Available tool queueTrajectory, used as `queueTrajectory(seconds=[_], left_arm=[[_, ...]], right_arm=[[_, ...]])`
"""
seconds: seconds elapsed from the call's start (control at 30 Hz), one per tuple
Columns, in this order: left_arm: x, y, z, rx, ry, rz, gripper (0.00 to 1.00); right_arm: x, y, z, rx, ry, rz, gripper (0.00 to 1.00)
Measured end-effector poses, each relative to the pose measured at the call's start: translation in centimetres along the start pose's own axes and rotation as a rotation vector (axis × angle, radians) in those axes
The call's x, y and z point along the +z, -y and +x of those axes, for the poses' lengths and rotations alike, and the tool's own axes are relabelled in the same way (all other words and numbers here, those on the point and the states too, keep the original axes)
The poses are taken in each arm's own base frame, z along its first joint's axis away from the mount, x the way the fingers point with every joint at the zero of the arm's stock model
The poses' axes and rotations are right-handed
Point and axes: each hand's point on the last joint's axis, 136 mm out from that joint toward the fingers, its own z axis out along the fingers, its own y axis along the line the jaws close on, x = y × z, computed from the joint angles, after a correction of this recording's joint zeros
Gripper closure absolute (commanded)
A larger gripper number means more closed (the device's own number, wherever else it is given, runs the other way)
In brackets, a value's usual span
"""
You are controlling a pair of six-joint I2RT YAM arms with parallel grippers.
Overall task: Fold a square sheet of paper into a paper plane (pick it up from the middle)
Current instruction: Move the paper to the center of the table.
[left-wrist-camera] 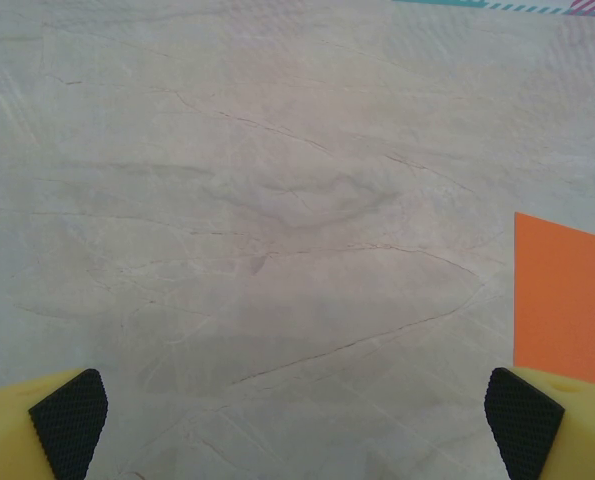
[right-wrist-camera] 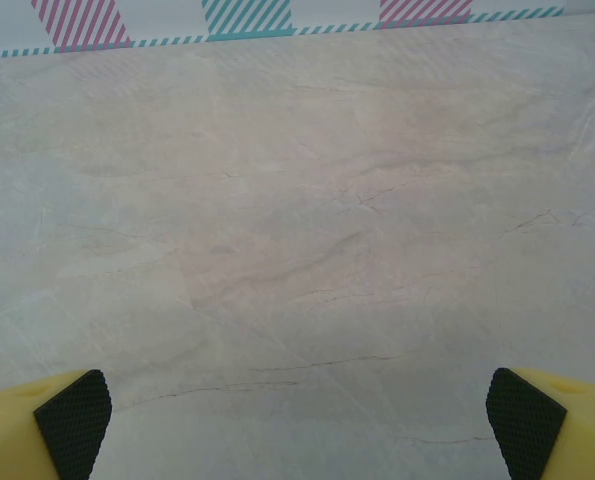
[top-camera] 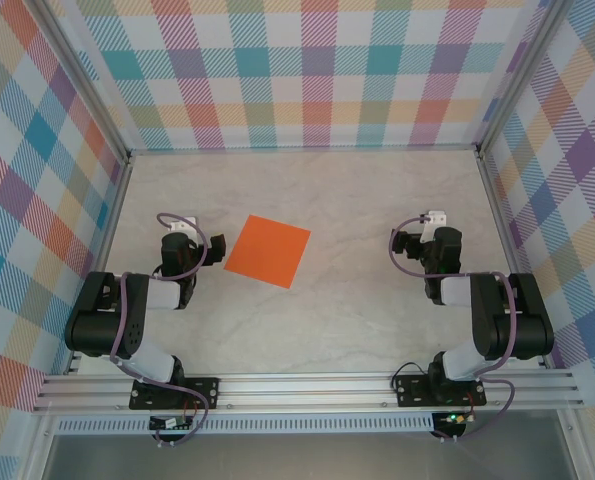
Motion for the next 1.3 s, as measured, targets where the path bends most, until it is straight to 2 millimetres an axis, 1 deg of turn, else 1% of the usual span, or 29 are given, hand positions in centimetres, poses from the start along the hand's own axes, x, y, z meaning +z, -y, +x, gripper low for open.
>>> queueTrajectory(seconds=[0.37, 0.47, 0.5, 0.57, 0.6, 0.67, 0.77, 0.83, 0.87, 0.9, 0.97, 1.07, 1.1, 1.17, 1.23, 1.3], left_arm=[[0.0, 0.0, 0.0, 0.0, 0.0, 0.0, 0.0], [-0.1, -0.1, -0.1, -0.001, -0.001, -0.009, 0.0], [-0.4, -0.3, -0.3, -0.004, -0.001, -0.016, 0.0], [-1.1, -0.5, -0.9, -0.006, 0.004, -0.031, 0.0], [-1.6, -0.6, -1.6, -0.012, 0.012, -0.042, 0.0], [-2.3, -0.9, -3.1, -0.031, 0.029, -0.06, 0.0], [-3.6, -0.9, -6.1, -0.084, 0.062, -0.072, 0.0], [-4.5, -0.7, -7.9, -0.125, 0.077, -0.067, 0.0], [-4.9, -0.7, -8.6, -0.146, 0.076, -0.066, 0.0], [-5.2, -0.6, -9.1, -0.169, 0.065, -0.068, 0.0], [-5.7, -0.5, -10.3, -0.207, 0.041, -0.072, 0.0], [-6.2, -0.4, -11.3, -0.275, 0.002, -0.076, 0.0], [-6.4, -0.3, -11.1, -0.296, -0.016, -0.074, 0.0], [-6.7, -0.1, -10.1, -0.336, -0.061, -0.066, 0.0], [-6.9, 0.2, -8.7, -0.369, -0.124, -0.059, 0.0], [-7.2, 0.5, -7.4, -0.394, -0.183, -0.053, 0.0]], right_arm=[[0.0, 0.0, 0.0, 0.001, -0.002, 0.002, 0.0], [-0.2, 0.5, 0.1, 0.01, -0.04, 0.03, 0.0], [-0.3, 0.7, -0.2, 0.015, -0.048, 0.045, 0.0], [-0.8, 1.1, -1.8, 0.034, -0.039, 0.078, 0.0], [-1.3, 1.3, -2.9, 0.051, -0.028, 0.094, 0.0], [-2.1, 1.5, -5.1, 0.104, -0.02, 0.118, 0.0], [-3.0, 1.4, -8.4, 0.21, -0.028, 0.127, 0.0], [-3.5, 0.7, -9.8, 0.278, -0.043, 0.111, 0.0], [-3.6, 0.2, -9.8, 0.302, -0.057, 0.102, 0.0], [-3.6, -0.6, -9.6, 0.325, -0.084, 0.084, 0.0], [-3.5, -2.9, -8.3, 0.35, -0.159, 0.034, 0.0], [-3.0, -8.2, -5.9, 0.342, -0.302, -0.067, 0.0], [-2.7, -10.3, -5.2, 0.33, -0.349, -0.105, 0.0], [-2.1, -14.3, -4.0, 0.306, -0.427, -0.174, 0.01], [-1.5, -18.6, -2.6, 0.274, -0.5, -0.242, 0.04], [-0.9, -22.3, -1.2, 0.238, -0.561, -0.292, 0.07]])
